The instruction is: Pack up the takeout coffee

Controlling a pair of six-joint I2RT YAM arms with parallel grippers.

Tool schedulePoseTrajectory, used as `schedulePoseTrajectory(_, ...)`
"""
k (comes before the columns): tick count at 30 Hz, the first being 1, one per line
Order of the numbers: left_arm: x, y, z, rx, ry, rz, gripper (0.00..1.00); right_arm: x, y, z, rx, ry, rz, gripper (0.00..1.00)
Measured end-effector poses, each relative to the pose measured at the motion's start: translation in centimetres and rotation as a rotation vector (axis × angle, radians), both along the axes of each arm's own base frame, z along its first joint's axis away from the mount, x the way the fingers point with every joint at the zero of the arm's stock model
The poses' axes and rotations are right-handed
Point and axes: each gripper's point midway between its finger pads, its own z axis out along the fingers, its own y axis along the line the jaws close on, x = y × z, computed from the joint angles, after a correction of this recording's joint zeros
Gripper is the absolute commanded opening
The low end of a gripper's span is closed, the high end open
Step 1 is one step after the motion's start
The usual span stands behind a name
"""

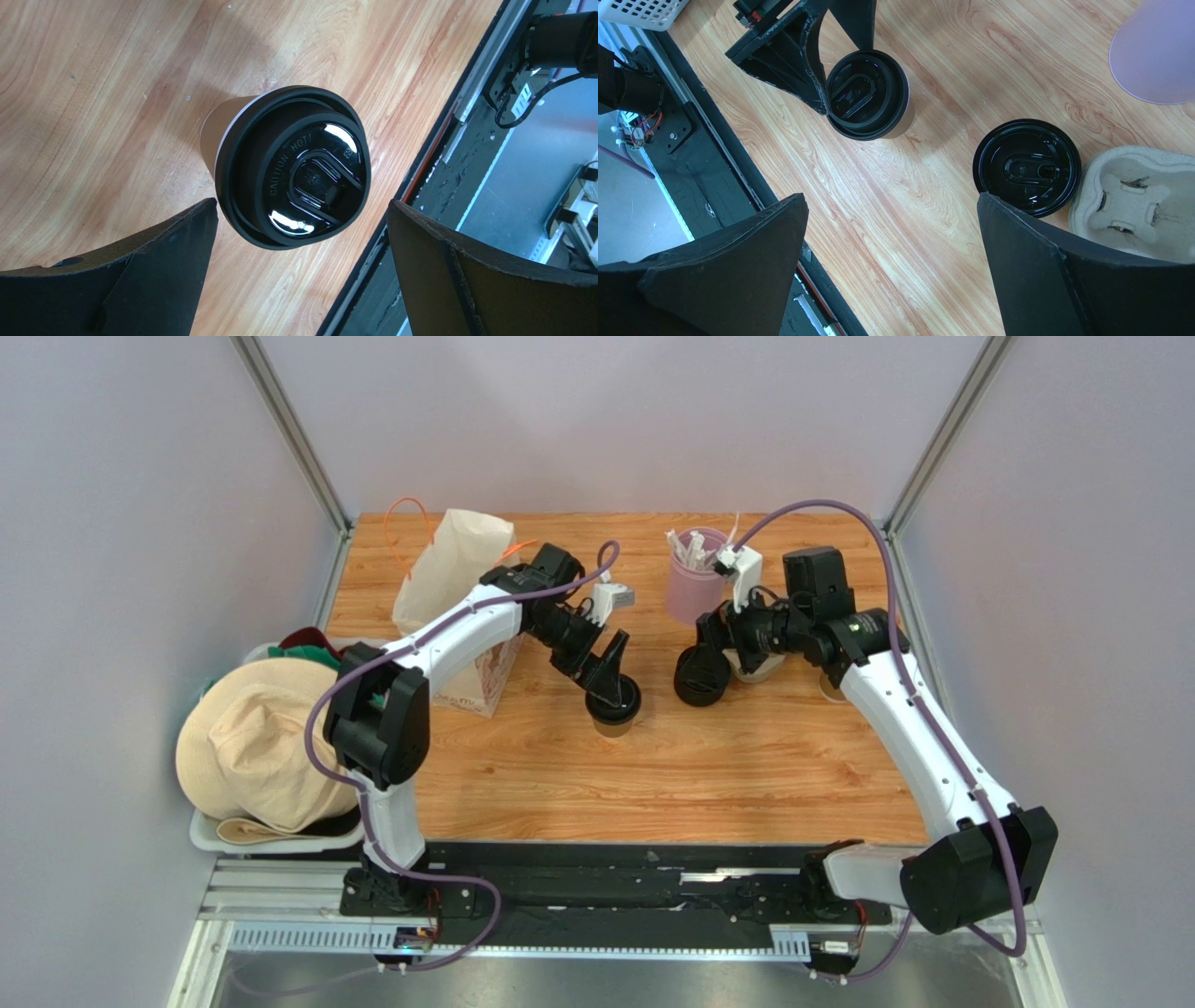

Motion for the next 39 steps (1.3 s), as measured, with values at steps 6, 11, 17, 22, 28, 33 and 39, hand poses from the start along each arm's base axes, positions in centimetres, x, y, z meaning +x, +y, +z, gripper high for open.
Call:
schedulePoseTrajectory(6,0.2,-0.1,-0.4,0.005,0.004,0.008,0.86,-0.1,-0.1,-0.5,0.007,0.005,0.002,0.95)
schedulePoseTrajectory(11,0.6,-0.3,-0.3,-0.003,-0.007,0.020,0.75,-0.3,-0.1,-0.8,0.011,0.009,0.003,0.95)
schedulePoseTrajectory(17,0.8,-0.5,-0.4,-0.006,-0.001,0.030,0.74,-0.2,-0.2,-0.7,0.017,0.002,0.002,0.95)
schedulePoseTrajectory(22,0.7,-0.6,-1.3,0.003,0.025,0.031,0.75,-0.3,-0.2,-0.7,0.019,-0.004,0.003,0.95)
schedulePoseTrajectory(28,0.7,-0.6,-2.0,0.012,0.050,0.037,0.64,-0.4,-0.2,-0.7,0.020,-0.007,0.003,0.94)
schedulePoseTrajectory(33,0.7,-0.7,-2.0,0.009,0.052,0.037,0.61,-0.5,-0.2,-0.6,0.026,-0.008,0.008,0.93)
schedulePoseTrajectory(39,0.7,-1.1,-1.7,-0.016,0.058,0.032,0.61,-0.9,0.1,-0.9,0.046,0.015,0.022,0.91)
